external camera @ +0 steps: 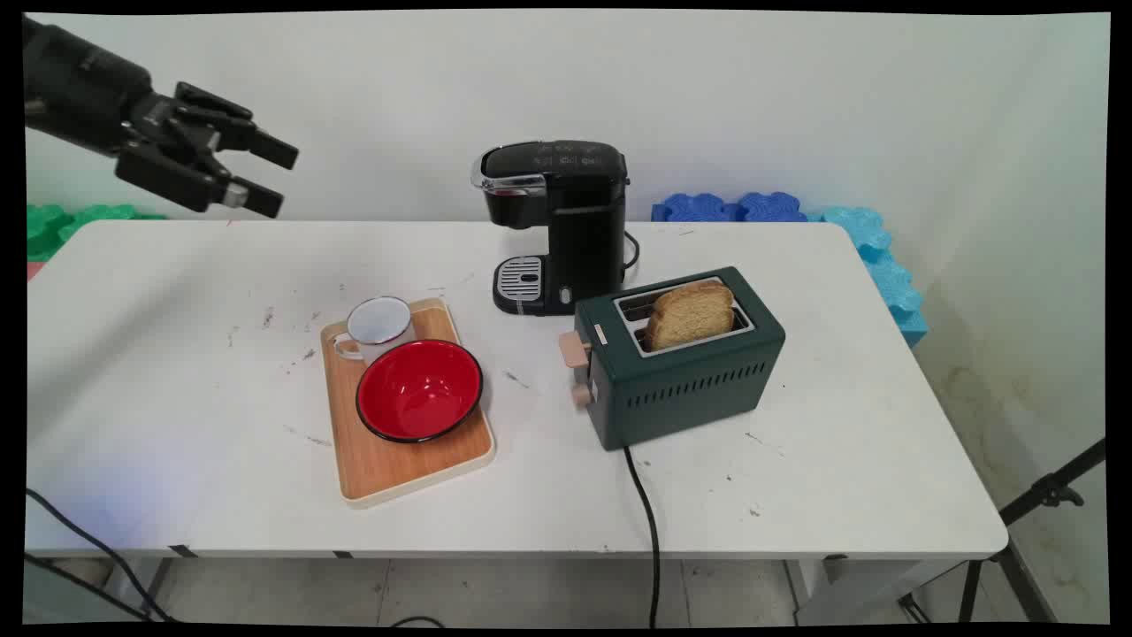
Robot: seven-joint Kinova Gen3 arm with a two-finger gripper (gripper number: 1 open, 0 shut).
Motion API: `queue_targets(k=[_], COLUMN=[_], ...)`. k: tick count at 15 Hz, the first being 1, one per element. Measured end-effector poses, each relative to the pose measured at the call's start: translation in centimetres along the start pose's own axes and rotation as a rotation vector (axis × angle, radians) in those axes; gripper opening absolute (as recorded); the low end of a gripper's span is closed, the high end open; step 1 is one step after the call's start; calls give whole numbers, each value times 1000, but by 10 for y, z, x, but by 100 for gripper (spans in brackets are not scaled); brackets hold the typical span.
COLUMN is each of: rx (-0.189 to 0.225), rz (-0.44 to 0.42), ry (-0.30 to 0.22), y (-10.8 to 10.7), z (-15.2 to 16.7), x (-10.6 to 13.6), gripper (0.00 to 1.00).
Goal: Press the toaster switch
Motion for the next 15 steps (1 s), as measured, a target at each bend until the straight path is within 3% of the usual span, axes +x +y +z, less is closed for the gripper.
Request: queue_targets(k=[5,13,14,15], rx=[-4,10,12,13], rz=[-9,21,25,30], ry=[16,10,5,-2], y=[21,50,52,54], z=[39,133,142,153], x=[25,61,61,62], gripper=[100,100,0,0])
